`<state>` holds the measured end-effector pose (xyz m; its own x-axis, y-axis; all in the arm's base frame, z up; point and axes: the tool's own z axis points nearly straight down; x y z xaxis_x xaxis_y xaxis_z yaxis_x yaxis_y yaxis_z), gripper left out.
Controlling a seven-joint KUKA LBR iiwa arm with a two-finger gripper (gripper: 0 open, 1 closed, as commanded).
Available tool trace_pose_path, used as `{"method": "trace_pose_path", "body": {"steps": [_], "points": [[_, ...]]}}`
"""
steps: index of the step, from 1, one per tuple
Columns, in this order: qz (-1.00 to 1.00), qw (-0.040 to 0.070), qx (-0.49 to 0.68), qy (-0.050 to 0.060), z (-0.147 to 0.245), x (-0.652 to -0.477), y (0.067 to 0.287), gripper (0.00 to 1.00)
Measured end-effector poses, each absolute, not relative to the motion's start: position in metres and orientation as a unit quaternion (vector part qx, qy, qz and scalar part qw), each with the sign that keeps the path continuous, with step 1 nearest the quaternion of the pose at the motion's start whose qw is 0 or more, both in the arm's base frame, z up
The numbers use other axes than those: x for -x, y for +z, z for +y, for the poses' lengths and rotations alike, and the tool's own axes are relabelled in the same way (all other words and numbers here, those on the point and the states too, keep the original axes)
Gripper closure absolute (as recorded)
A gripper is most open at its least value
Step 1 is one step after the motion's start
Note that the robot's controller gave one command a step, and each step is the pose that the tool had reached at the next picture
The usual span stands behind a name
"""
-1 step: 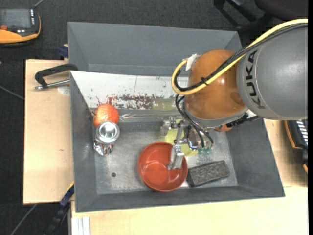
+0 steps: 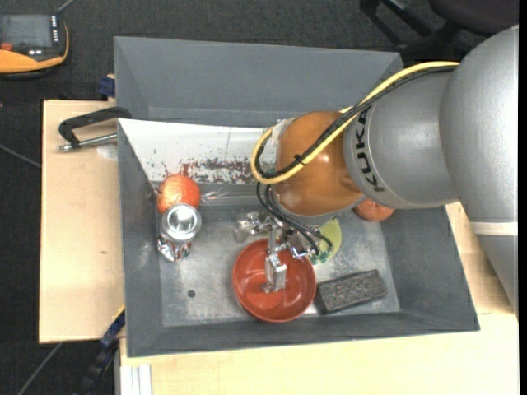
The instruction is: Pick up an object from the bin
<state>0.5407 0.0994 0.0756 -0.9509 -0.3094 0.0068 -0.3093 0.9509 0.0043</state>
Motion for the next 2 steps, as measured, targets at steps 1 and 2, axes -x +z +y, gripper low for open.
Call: {"method": "trace_pose_path", "body": {"steps": [1,2], "points": [[-0.988,0.002,-0.156,-0.002,0.1,-0.542,0.078,1.0],[-0.99,-0.006,-0.139,-0.003,0.133,-0.567,0.262,1.0]]}}
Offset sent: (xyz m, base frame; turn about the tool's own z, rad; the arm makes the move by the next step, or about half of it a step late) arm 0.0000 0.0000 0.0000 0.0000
